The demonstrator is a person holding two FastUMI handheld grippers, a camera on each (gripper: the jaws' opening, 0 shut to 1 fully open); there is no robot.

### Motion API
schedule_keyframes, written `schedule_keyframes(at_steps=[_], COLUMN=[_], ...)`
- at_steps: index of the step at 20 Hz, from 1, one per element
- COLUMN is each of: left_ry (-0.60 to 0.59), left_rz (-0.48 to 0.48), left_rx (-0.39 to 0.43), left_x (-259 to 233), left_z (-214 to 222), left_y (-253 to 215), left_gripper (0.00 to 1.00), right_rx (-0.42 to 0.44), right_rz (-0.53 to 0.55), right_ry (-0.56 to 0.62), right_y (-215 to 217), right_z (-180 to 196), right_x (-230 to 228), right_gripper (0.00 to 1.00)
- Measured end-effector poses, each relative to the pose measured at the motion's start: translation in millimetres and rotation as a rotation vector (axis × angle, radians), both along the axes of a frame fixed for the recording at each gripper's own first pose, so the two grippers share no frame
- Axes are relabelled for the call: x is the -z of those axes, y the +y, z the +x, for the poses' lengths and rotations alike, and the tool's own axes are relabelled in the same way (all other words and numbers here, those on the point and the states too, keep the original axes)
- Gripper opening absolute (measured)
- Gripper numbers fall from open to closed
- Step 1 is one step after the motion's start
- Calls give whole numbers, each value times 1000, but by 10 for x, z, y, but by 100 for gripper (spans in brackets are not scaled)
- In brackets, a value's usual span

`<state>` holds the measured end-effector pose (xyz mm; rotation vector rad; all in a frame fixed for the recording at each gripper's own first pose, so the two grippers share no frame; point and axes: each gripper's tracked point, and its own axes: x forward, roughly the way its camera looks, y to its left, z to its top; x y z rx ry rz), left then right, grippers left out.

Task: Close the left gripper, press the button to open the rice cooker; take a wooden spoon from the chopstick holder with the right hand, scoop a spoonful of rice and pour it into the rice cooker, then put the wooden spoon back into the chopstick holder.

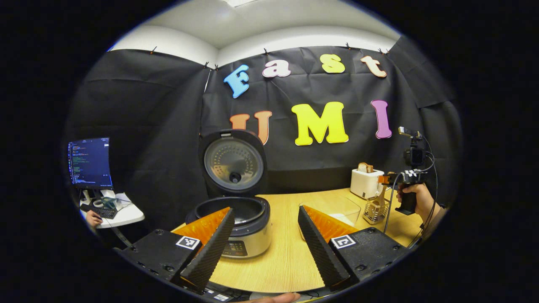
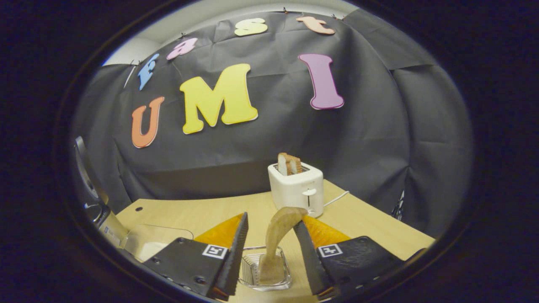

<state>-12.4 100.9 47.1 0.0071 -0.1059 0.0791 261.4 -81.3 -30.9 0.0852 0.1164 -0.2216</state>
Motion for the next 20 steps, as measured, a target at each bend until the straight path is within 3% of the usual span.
schedule_keyframes(at_steps=[3, 5, 7, 8, 14, 16, 19, 20], left_ry=[-51, -85, -109, -119, -183, -209, -239, -241], left_rz=[33, 46, 56, 60, 55, 47, 40, 42], left_rx=[-34, -40, -45, -43, -60, -55, -63, -69], left_x=[-326, -543, -750, -834, -1418, -1644, -1944, -2020], left_z=[1, 14, 50, 79, 261, 376, 630, 728], left_y=[133, 194, 256, 277, 538, 601, 744, 791], left_gripper=[97, 96, 96, 95, 95, 95, 95, 95], right_rx=[-7, -4, -4, -10, -42, -47, -53, -59], right_rz=[-6, -20, -26, -26, -57, -75, -96, -97], right_ry=[-15, -28, -39, -44, -106, -139, -179, -184], right_y=[-10, -61, -71, -56, 6, 16, 38, 50], right_z=[-188, -298, -447, -530, -1059, -1264, -1449, -1500], right_x=[-111, -220, -277, -309, -495, -576, -618, -610], right_gripper=[85, 95, 92, 96, 95, 92, 95, 92])
